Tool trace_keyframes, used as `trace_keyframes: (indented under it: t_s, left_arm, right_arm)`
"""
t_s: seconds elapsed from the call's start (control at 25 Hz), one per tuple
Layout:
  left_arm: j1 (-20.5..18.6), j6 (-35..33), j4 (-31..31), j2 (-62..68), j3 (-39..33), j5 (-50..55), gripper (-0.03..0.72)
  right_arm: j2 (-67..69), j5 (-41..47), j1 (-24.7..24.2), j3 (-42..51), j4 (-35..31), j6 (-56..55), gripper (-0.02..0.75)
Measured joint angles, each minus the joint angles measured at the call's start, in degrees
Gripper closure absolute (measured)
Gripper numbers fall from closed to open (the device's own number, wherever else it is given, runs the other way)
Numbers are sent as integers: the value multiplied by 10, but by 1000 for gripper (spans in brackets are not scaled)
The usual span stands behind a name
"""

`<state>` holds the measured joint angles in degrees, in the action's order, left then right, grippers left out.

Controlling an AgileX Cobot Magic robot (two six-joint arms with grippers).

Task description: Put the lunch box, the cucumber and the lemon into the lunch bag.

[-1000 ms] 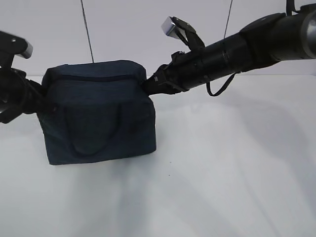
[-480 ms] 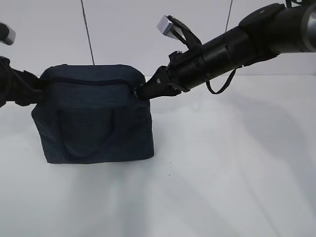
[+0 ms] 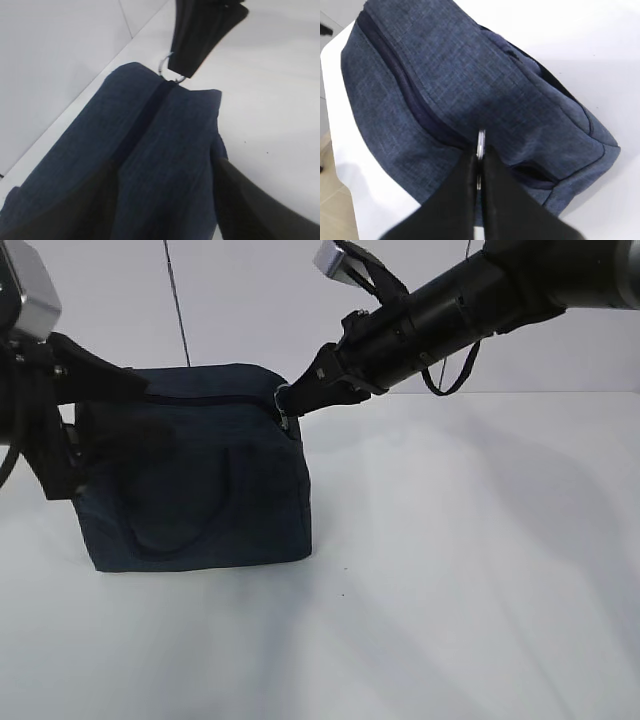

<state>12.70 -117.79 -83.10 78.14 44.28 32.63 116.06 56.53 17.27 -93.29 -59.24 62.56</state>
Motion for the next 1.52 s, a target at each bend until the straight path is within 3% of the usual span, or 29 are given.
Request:
trace_keyframes:
  t_s: [0.2,0.48,0.6,0.88,0.96,1.52]
  left_arm:
    - [57,-60,5,8,0,-21,262]
    - [141,-75,17,60,37,-124,277]
    - [150,-77,19,86,42,-170,338]
    - [151,-77,19,98,43,-260,631]
    - [151,-78,19,99,43,-277,676]
    - [151,-78,20,100,43,-282,688]
  right_arm:
    - [0,17,0,-14,22,-20,730]
    - [0,31,0,-14,32,-28,730]
    - [0,31,0,-14,36,-29,730]
    - [0,41,0,-14,42,-31,730]
    - [0,42,0,-14,42,-32,730]
    - [0,-31,0,-14,32,-84,730]
